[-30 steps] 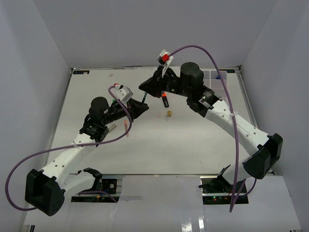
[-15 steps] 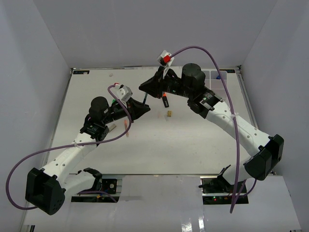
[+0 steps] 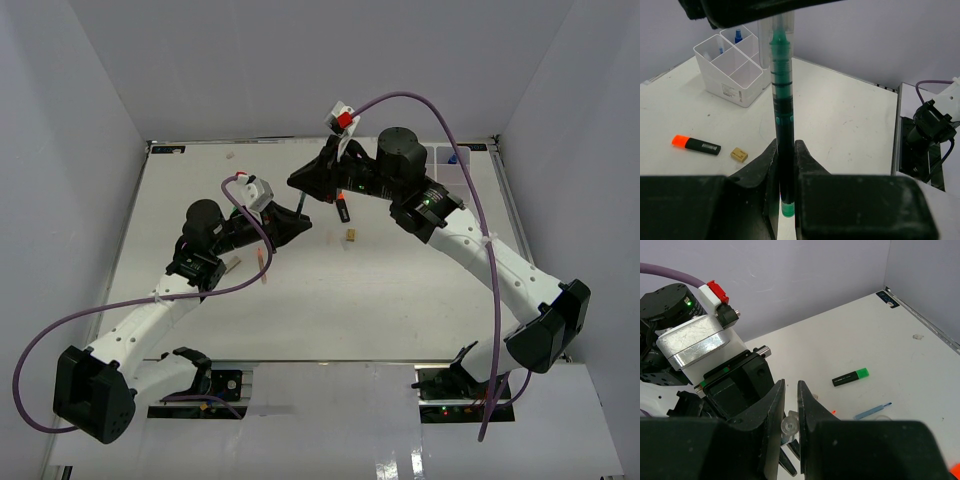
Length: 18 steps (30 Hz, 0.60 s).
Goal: Sort the stationery into containers
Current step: Close the pen cap on the pen.
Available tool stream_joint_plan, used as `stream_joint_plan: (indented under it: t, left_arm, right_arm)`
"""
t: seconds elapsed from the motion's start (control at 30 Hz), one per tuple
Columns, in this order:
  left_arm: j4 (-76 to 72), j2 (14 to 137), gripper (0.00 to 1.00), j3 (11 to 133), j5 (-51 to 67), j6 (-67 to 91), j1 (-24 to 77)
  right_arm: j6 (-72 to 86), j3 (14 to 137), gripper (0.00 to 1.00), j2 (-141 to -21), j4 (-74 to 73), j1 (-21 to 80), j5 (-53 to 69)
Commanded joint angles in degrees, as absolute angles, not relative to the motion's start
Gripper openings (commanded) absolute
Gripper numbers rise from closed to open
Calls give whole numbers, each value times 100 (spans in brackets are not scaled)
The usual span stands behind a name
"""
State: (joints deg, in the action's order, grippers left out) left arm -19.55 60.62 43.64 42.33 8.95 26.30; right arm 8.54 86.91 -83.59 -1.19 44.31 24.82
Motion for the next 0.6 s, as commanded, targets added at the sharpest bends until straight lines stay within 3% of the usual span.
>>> stream_joint_plan:
  t: [0.0, 0.57]
  left_arm:
    - [-2628, 5880, 0, 4535, 4667, 809, 2672]
    - [-3015, 5880, 0, 4833, 4342, 1327, 2672]
  right_arm:
    - [580, 8745, 8, -8552, -642, 4412, 2435]
    - [422, 8174, 8, -8631, -703, 4412, 2584]
